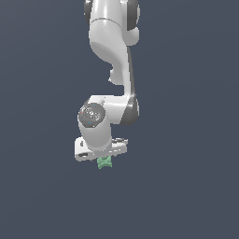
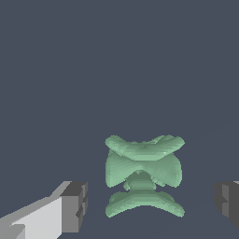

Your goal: Pick up the object and move it to a goal position.

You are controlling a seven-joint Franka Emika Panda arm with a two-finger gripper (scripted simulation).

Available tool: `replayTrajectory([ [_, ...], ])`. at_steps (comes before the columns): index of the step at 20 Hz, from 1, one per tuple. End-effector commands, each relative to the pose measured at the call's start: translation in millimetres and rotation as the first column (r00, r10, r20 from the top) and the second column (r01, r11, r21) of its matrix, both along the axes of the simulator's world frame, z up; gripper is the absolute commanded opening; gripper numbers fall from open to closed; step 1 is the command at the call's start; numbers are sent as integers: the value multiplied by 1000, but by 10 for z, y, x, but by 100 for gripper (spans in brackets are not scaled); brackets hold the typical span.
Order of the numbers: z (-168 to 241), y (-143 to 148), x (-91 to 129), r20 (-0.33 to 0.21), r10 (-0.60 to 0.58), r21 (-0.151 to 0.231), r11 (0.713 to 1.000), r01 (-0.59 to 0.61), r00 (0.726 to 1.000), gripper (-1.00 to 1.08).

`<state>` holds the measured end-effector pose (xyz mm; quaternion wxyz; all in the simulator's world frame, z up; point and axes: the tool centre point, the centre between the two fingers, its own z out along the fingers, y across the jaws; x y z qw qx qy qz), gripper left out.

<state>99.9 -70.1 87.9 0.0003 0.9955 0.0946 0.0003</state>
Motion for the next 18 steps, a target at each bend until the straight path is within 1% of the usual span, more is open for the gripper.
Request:
replayTrajectory([
  [1,-70,2,-4,-1,1,0,1000,-1,1000,100],
  [9,-454,-1,-11,-1,2,1,1000,-2,1000,100],
  [15,-477,-3,5,-1,2,1,1000,-2,1000,100],
  [16,-477,-3,5,-1,2,1,1000,-2,1000,-100],
  [18,-477,-3,5,-1,2,1,1000,-2,1000,-100],
])
